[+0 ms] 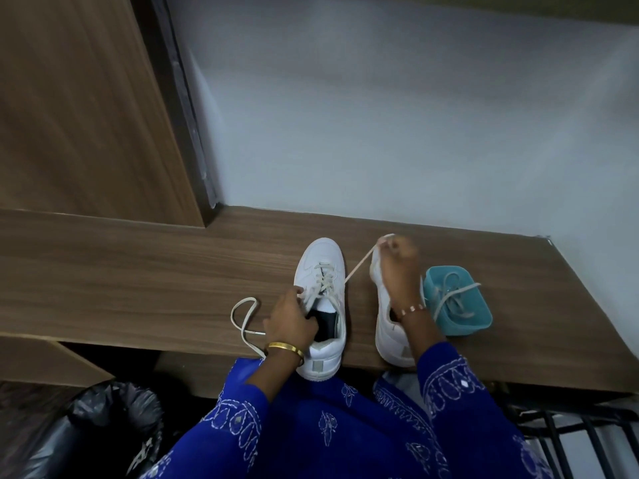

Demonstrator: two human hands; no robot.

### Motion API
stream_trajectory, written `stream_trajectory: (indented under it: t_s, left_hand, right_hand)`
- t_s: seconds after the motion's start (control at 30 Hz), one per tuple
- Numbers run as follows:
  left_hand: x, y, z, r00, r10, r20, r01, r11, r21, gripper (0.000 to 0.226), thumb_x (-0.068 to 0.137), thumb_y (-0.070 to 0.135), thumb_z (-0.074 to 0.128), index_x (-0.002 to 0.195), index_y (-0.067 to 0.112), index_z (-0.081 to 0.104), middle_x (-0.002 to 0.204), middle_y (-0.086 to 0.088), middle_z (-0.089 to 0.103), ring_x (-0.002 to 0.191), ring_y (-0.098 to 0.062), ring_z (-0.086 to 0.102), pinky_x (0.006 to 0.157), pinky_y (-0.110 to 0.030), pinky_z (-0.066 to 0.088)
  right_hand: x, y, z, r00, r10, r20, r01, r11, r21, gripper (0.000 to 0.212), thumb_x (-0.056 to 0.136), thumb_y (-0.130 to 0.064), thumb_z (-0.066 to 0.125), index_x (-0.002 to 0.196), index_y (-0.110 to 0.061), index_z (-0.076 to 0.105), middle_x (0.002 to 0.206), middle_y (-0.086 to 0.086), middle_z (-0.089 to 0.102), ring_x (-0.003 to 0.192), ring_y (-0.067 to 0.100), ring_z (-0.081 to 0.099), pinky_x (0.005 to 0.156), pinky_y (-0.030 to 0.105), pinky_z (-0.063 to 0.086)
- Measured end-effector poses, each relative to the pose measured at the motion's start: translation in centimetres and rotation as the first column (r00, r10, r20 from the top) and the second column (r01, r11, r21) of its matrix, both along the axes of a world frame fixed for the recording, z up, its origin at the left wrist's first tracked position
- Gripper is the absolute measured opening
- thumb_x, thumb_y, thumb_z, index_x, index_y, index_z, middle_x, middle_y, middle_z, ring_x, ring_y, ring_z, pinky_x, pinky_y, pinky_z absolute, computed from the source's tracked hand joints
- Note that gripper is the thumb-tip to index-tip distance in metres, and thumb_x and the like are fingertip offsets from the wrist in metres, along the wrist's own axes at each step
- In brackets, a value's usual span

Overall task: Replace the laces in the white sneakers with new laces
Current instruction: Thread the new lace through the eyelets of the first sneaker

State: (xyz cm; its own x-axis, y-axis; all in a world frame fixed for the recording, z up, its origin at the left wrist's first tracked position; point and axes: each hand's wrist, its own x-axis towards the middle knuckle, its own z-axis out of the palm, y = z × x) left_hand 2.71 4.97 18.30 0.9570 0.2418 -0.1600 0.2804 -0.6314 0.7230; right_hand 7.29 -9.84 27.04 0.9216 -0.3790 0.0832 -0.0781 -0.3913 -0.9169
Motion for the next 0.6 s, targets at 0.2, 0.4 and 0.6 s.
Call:
stream_trajectory:
  t_s: [0.2,0.4,0.6]
  left_hand:
    - [0.0,-0.1,0.0,1.0,-0.009,0.001,0.009,0.997,0.082,0.035,0.079,0.014,0.059,0.113,0.017,0.054,0.113,-0.004,0.056,0.107,-0.025,0.053,0.089,-0.037,0.041]
    - [-0.1,-0.2,0.0,1.0,-0.012,0.024,0.009,0.995,0.103,0.029,0.083,0.014,0.055,0.112,0.015,0.055,0.112,-0.006,0.056,0.105,-0.026,0.054,0.089,-0.039,0.042]
    - [-0.2,-0.3,-0.2,0.999,0.01,0.053,-0.014,0.997,0.077,0.024,0.086,0.013,0.052,0.109,0.014,0.056,0.11,-0.008,0.055,0.103,-0.028,0.054,0.088,-0.043,0.043]
  right_hand:
    - [-0.2,-0.2,1.3,0.976,-0.078,0.202,0.088,0.995,-0.044,0.031,0.091,-0.015,0.055,0.12,-0.014,0.046,0.058,-0.009,0.041,0.045,0.002,0.045,0.043,0.011,0.033]
    - [-1.6,1.3,-4.9,0.896,0.341,-0.284,-0.427,0.837,-0.343,0.021,0.091,-0.019,0.053,0.101,-0.006,0.066,0.095,0.007,0.065,0.087,0.021,0.059,0.075,0.027,0.044]
    - [-2.2,1.1,-5.9,0.925,0.263,-0.276,-0.359,0.844,-0.399,0.018,0.092,-0.018,0.052,0.081,-0.005,0.058,0.079,0.008,0.057,0.079,0.024,0.055,0.067,0.029,0.038]
